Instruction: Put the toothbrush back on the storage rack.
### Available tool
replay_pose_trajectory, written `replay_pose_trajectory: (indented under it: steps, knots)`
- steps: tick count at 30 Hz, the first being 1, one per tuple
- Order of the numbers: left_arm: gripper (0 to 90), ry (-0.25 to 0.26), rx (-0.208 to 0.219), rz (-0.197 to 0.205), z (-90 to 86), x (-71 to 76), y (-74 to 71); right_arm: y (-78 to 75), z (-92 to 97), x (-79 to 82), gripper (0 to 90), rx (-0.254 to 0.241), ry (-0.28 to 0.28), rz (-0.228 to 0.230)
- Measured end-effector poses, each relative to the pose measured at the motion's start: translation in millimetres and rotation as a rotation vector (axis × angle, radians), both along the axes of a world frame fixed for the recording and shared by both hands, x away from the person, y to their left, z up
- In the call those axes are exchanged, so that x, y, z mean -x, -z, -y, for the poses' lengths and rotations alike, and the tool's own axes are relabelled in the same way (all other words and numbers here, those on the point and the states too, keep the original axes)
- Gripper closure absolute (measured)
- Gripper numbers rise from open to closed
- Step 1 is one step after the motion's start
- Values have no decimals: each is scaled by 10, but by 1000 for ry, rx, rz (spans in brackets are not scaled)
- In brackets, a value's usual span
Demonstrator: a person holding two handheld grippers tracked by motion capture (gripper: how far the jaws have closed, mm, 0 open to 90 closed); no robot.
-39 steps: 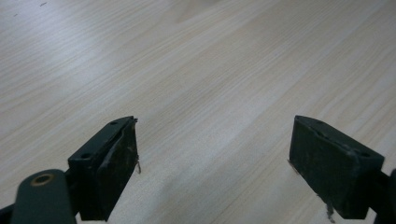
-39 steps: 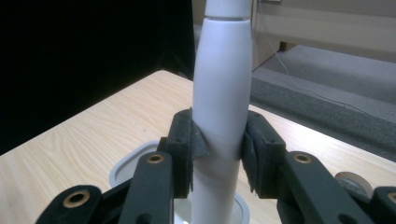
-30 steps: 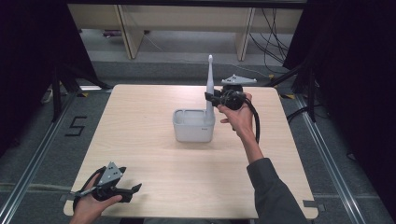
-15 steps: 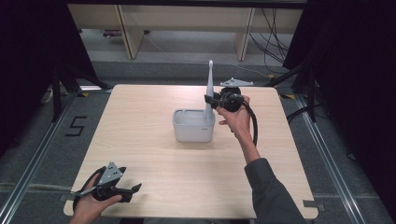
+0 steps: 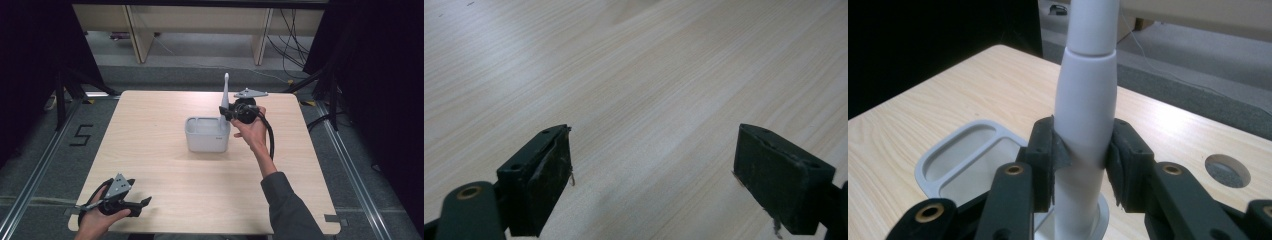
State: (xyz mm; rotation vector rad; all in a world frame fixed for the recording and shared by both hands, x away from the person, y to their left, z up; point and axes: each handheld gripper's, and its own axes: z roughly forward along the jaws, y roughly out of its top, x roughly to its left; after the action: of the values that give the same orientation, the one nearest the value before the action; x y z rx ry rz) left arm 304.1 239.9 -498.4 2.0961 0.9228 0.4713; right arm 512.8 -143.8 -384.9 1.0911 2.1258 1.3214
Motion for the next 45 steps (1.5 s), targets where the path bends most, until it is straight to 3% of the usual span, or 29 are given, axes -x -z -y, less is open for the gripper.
replay_pose_trajectory:
  steps: [2, 3, 5, 6, 15, 18, 21, 28, 30, 31, 34, 38, 40, 43, 45]
  knots:
    - [151, -5, 12, 0, 6, -3, 10, 12, -8, 5, 665, 9, 3, -19]
    - [151, -6, 5, -3, 3, -2, 5, 18, -1, -6, 665, 26, -4, 2]
    - [151, 0, 0, -1, 0, 0, 0, 35, -16, 8, 665, 19, 5, -20]
    - [151, 1, 3, 0, -1, -1, 3, 59, -22, -5, 665, 28, -1, 3]
    - [151, 0, 1, -2, 2, 2, 1, 147, -36, 7, 665, 43, 10, -36]
    - [151, -4, 11, 1, 6, -3, 11, 184, -34, -5, 665, 43, 9, -21]
    - [151, 1, 4, -1, 1, 1, 5, 193, -24, 2, 665, 58, 4, -41]
    - [151, 3, -3, -7, -2, -2, 0, 237, -40, 10, 666, 63, 3, -41]
    - [151, -1, 2, -1, 2, 3, 2, 242, -17, 3, 666, 88, -5, -33]
    - [151, 0, 1, -2, 2, 2, 2, 254, -30, 12, 666, 72, 2, -50]
    - [151, 1, 2, -3, 1, -1, 4, 276, -30, 10, 667, 67, 7, -45]
    - [151, -4, 12, 3, 8, -2, 13, 288, -30, 14, 672, 78, 1, -56]
    - [151, 2, -1, -6, 2, 1, 2, 295, -20, 9, 676, 90, -2, -39]
    - [151, -4, 14, 4, 9, -3, 16, 282, -17, 17, 660, 75, -8, -35]
    - [151, 1, 0, -4, 3, 1, 4, 279, -18, 20, 628, 59, -11, -28]
